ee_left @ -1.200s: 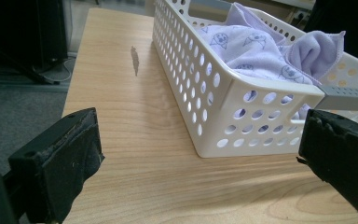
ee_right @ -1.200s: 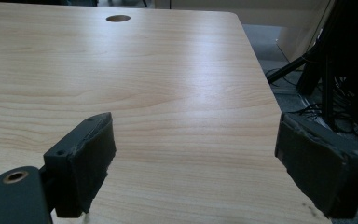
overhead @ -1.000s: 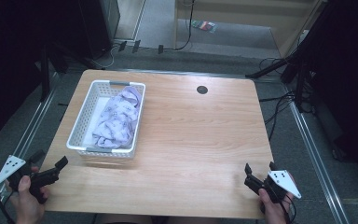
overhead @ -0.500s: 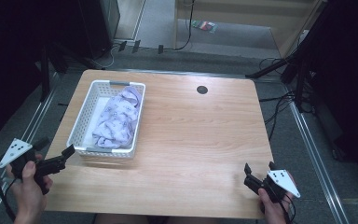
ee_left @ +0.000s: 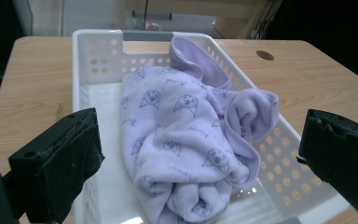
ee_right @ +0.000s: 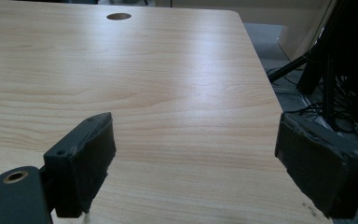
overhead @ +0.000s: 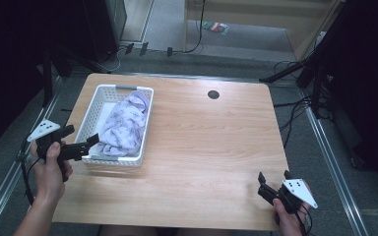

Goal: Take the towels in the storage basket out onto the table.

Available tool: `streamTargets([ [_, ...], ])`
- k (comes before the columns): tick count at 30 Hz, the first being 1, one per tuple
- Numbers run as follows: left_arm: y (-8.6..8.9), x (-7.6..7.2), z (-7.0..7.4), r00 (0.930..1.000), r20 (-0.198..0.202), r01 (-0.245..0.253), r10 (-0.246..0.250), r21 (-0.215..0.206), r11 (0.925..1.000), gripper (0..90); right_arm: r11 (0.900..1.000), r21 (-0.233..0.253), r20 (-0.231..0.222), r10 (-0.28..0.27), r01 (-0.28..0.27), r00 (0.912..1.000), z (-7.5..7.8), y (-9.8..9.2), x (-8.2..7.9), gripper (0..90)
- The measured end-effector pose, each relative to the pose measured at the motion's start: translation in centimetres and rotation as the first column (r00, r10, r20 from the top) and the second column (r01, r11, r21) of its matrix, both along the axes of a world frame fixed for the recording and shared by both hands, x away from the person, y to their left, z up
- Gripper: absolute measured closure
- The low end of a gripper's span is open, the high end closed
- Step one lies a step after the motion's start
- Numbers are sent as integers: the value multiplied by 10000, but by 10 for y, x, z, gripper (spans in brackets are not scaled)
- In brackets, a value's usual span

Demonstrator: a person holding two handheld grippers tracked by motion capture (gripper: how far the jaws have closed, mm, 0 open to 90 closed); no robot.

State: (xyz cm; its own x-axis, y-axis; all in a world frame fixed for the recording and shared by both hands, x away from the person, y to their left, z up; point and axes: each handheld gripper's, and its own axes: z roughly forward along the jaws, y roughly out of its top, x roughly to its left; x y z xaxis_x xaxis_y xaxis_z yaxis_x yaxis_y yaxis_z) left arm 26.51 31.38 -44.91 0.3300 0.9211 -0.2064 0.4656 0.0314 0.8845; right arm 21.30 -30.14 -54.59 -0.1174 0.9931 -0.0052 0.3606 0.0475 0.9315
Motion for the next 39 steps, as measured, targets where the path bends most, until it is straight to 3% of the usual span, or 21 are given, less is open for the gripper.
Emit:
streamTargets([
  [7, -14, 26, -1, 9982, -395, 443, -452, -224, 9988, 0, 10000, 19, -7, -36, 36, 10000, 0, 0, 0, 124],
  [14, -29, 48, -4, 9937, -801, 780, -782, -56, 9969, 0, 10000, 16, 8, -47, 47, 10000, 0, 0, 0, 124],
  [28, -48, 98, -12, 9742, -1862, 1356, -1272, 326, 9902, 0, 9999, 80, 1, -68, 68, 10000, 0, -1, 0, 124],
  [35, -62, 119, -27, 9403, -3158, 1733, -1269, 1233, 9771, 0, 10000, 81, -2, -53, 53, 10000, 0, -1, 0, 124],
  [36, -62, 119, -27, 9403, -3158, 1733, -1269, 1233, 9771, 0, 10000, 81, -2, -53, 53, 10000, 0, -1, 0, 124],
  [37, -64, 121, -30, 9344, -3331, 1805, -1265, 1363, 9741, 0, 10000, 84, -3, -45, 45, 10000, 0, -1, 0, 124],
  [38, -68, 124, -33, 9232, -3644, 1934, -1220, 1663, 9669, 0, 10000, 88, -2, -43, 43, 10000, 0, -1, 0, 124],
  [39, -70, 126, -35, 9183, -3799, 1907, -1109, 1790, 9652, 0, 10000, 89, -5, -45, 45, 10000, 0, -1, 0, 124],
])
